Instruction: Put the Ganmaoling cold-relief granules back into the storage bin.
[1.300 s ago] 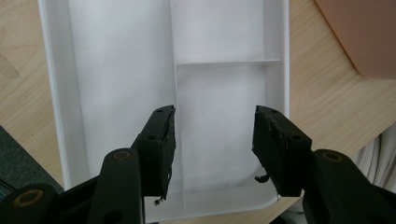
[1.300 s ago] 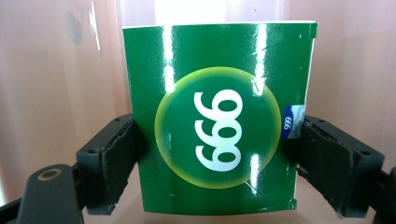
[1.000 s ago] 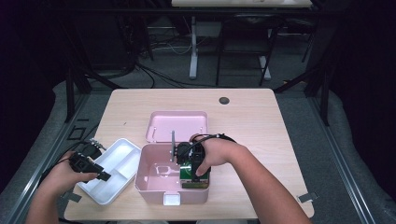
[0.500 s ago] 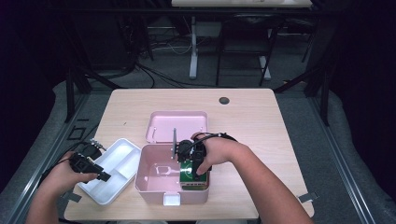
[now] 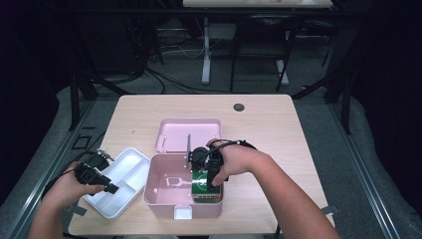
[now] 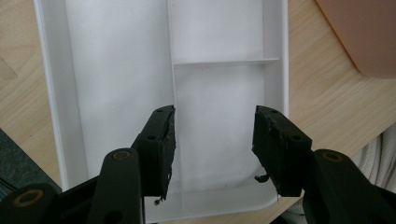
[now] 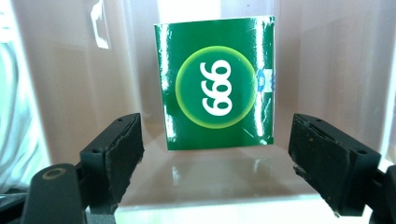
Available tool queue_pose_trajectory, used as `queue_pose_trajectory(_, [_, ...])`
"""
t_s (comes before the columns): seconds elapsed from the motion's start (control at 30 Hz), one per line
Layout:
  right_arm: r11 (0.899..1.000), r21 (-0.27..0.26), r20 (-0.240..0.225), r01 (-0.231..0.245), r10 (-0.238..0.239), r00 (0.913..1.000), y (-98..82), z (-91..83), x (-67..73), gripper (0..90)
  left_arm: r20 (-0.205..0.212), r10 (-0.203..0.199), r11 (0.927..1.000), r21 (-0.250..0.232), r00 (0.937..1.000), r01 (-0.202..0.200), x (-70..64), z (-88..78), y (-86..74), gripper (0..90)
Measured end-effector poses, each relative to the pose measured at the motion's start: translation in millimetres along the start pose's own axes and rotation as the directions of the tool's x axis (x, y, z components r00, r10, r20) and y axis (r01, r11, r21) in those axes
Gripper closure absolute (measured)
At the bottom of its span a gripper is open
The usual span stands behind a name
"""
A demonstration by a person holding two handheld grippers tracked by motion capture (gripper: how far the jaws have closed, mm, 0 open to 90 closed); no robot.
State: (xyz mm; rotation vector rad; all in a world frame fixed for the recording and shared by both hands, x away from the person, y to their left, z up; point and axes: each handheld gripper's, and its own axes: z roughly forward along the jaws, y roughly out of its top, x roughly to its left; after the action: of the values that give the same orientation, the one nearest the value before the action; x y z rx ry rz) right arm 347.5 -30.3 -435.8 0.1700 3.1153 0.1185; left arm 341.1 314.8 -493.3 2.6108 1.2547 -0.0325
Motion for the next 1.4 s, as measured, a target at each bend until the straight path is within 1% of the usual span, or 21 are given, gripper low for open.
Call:
queue_pose_trajectory(0.1, [1.0, 0.0, 0.007, -0.001, 0.001, 1.0, -2.9, -5.6, 0.0, 18.3, -0.001, -0.002, 1.0, -0.002, 1.0, 0.002, 0.0, 0.6, -0.1, 49.2])
queue_pose_trajectory(0.2, [1.0, -0.019, 0.006, -0.017, 0.017, 0.9998, -7.5, -10.4, -1.6, 18.4, 0.0, -0.002, 1.0, -0.002, 1.0, 0.002, 0.0, 0.3, -0.2, 49.2])
queue_pose_trajectory(0.4, [1.0, -0.005, 0.024, -0.028, 0.028, 0.9993, -17.1, -18.3, -2.9, 19.0, 0.001, -0.001, 1.0, -0.001, 1.0, 0.001, 0.4, 0.6, -0.5, 49.2])
queue_pose_trajectory(0.47, [0.999, -0.013, 0.029, -0.036, 0.037, 0.9989, -21.1, -21.5, -3.5, 19.3, 0.0, 0.001, 1.0, 0.001, 1.0, -0.001, 0.5, 0.8, -0.4, 49.2])
queue_pose_trajectory(0.7, [0.997, -0.015, 0.035, -0.071, 0.072, 0.9968, -39.0, -27.9, -6.2, 19.9, 0.002, -0.004, 1.0, 0.002, 1.0, 0.004, 0.0, 1.9, -0.1, 49.1])
queue_pose_trajectory(0.93, [0.995, 0.0, 0.038, -0.1, 0.1, 0.9943, -54.8, -28.9, -8.4, 20.1, 0.003, -0.005, 1.0, 0.005, 1.0, 0.005, 0.1, 2.6, 0.1, 49.1])
queue_pose_trajectory(1.03, [0.994, -0.005, 0.043, -0.108, 0.108, 0.9932, -60.3, -29.2, -9.7, 20.2, 0.001, 0.0, 1.0, 0.004, 1.0, 0.0, 0.1, 2.7, 0.3, 49.0])
queue_pose_trajectory(1.17, [0.992, -0.007, 0.044, -0.122, 0.122, 0.9915, -67.8, -28.1, -11.0, 20.8, 0.002, -0.005, 1.0, -0.001, 1.0, 0.005, 0.2, 2.3, -0.1, 49.1])
queue_pose_trajectory(1.27, [0.988, -0.013, 0.044, -0.152, 0.152, 0.9874, -75.7, -25.4, -12.4, 21.3, 0.002, -0.007, 1.0, -0.002, 1.0, 0.007, 0.4, 2.2, -0.4, 49.1])
queue_pose_trajectory(1.33, [0.988, -0.013, 0.048, -0.156, 0.157, 0.9865, -80.3, -24.1, -13.2, 21.4, 0.001, -0.004, 1.0, 0.0, 1.0, 0.004, 0.7, 2.2, -0.4, 49.1])
queue_pose_trajectory(1.4, [0.984, -0.031, 0.039, -0.173, 0.175, 0.9839, -86.2, -22.1, -13.9, 21.4, 0.0, -0.005, 1.0, 0.002, 1.0, 0.005, 0.7, 2.6, -0.4, 49.1])
